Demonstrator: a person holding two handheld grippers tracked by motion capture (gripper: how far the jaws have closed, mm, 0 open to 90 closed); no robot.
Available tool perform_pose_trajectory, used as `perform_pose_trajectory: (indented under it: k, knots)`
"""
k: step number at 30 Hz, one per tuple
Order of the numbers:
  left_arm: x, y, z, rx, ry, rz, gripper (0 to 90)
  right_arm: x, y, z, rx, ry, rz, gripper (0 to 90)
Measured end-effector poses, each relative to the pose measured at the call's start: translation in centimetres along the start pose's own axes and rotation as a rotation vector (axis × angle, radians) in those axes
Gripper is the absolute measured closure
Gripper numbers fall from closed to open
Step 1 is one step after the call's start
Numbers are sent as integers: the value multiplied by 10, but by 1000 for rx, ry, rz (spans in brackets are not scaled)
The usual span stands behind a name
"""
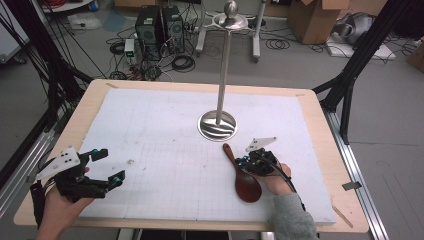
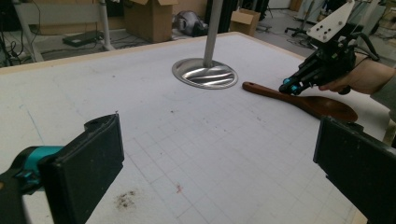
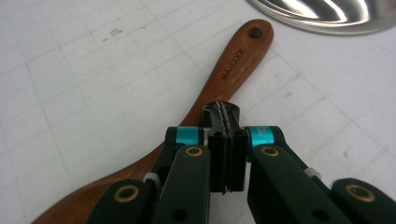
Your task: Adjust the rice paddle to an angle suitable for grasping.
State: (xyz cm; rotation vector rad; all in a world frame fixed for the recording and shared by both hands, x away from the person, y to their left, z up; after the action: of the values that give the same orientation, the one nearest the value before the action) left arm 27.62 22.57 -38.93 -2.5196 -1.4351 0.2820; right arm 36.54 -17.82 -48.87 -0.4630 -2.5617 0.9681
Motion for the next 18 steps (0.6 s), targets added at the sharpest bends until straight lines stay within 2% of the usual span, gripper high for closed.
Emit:
perform_pose_trajectory:
  k: [8, 11, 13, 15, 17, 18]
  knots:
    - [2, -3, 2, 3, -6, -9, 22, 3, 9, -10, 23, 7, 2, 900]
    - [3, -5, 3, 2, -7, -11, 22, 5, 13, -13, 29, -8, -5, 900]
    - [4, -6, 3, 2, -8, -14, 22, 8, 16, -15, 24, -3, -28, 900]
    - [4, -7, 3, 1, -7, -14, 22, 9, 19, -18, 37, -19, -21, 900]
    - [5, -8, 3, 2, -9, -18, 22, 11, 21, -20, 35, -22, -39, 900]
    - [5, -8, 3, 0, -9, -19, 22, 12, 23, -20, 44, -25, -33, 900]
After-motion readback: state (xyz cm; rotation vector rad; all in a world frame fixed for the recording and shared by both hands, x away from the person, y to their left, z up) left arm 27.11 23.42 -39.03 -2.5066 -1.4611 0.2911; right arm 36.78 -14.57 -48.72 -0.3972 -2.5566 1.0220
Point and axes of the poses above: each handheld gripper's, and its own axes: y roughly forward along the jaws, z roughly out of its underside, x roughly to its left, the point moved 7 cm from there along y, roughly forward along the jaws, and after that the axes turned 15 degrees about -z, right-handed, at the moved point
